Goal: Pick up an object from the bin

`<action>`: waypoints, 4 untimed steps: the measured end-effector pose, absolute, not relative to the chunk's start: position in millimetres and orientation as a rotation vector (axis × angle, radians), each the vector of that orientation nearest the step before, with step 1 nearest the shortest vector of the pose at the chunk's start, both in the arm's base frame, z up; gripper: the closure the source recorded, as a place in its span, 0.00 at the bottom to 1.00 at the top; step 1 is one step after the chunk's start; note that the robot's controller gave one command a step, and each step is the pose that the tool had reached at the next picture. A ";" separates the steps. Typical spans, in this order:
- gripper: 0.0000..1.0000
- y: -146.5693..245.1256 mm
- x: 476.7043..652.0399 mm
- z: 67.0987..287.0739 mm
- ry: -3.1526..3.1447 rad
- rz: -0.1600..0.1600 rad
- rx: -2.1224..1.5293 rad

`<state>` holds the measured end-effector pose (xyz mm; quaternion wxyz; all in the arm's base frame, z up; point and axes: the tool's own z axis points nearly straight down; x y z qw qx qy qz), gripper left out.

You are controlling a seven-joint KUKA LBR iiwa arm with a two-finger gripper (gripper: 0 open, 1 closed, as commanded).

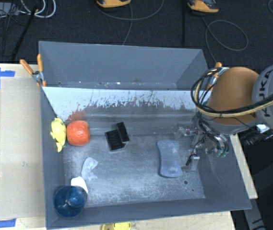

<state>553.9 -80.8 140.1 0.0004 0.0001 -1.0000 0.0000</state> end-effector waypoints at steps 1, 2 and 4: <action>0.00 -67.5 565.8 101.1 -3.083 0.000 0.610; 0.00 -67.3 567.6 113.6 -3.026 -0.004 0.842; 0.00 -57.1 579.3 76.1 -2.856 -0.003 1.310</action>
Offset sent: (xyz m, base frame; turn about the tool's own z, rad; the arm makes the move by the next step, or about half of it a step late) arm 0.0151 0.0117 -0.0058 -0.5051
